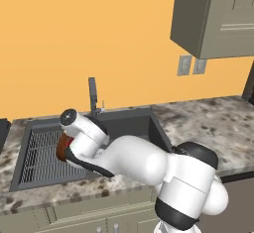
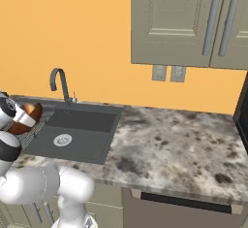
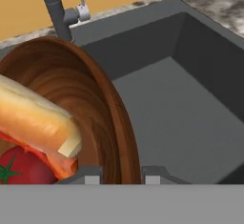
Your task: Dump the tomato and hot dog from the bowl so the bowl can be washed. Place the bowl in the sink after clearing the leftovers.
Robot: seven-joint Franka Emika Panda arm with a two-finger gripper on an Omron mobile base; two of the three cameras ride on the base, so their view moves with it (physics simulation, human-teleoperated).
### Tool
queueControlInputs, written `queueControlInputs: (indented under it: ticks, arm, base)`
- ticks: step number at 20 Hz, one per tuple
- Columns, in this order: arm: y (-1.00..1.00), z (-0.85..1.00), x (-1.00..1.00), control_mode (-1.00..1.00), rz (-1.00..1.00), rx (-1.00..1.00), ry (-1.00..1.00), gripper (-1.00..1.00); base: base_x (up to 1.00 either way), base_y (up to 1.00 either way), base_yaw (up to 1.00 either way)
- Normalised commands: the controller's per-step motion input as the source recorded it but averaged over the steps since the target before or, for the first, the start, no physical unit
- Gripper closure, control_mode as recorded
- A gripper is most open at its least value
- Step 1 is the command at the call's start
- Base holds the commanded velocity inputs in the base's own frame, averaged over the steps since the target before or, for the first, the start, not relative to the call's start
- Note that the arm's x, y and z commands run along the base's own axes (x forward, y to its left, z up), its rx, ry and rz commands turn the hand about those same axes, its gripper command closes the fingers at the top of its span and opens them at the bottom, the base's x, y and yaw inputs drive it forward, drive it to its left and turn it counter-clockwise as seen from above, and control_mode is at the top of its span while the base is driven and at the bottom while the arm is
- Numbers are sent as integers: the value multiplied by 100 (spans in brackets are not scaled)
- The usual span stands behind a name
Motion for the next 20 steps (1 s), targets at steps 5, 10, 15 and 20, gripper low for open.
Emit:
queueControlInputs:
  ticks: [5, 10, 15, 20]
  arm:
    - [0, -1, 12, -100, -1, -9, 0, 100]
    - [3, 0, 0, -100, -2, -9, 0, 100]
    - [6, 0, 0, -100, 0, -13, 2, 100]
    - [18, 0, 0, -100, 0, -20, 0, 100]
  base:
    - [0, 0, 0]
    - [0, 0, 0]
    - [0, 0, 0]
    - [0, 0, 0]
